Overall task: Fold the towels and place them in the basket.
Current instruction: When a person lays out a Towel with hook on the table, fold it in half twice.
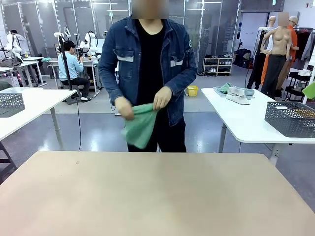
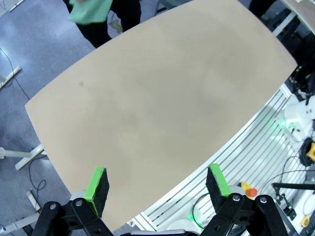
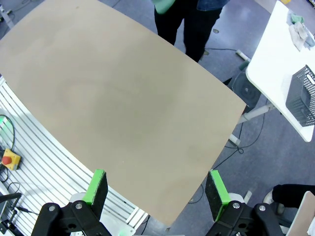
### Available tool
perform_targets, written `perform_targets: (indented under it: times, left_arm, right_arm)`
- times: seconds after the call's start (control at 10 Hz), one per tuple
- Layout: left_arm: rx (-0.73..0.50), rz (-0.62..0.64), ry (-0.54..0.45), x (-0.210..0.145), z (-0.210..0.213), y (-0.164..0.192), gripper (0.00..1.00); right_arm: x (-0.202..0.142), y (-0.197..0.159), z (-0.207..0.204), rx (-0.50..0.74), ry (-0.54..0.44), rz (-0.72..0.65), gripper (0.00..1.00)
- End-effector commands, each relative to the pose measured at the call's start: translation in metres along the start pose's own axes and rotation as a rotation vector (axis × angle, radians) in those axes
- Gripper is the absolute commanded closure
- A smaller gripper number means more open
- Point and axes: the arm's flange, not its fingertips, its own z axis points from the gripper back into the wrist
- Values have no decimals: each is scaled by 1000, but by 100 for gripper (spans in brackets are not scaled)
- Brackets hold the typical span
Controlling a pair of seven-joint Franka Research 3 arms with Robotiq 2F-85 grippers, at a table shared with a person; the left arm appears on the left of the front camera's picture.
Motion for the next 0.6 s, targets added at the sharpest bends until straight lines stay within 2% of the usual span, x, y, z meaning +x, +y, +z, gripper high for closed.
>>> perform_targets:
  times: [0.0,0.5]
  left_arm:
    - [5,-11,1,1,1,-1,0]
    - [5,-11,1,1,1,-1,0]
  right_arm:
    - [-1,0,1,-12,2,4,0]
    - [-1,0,1,-12,2,4,0]
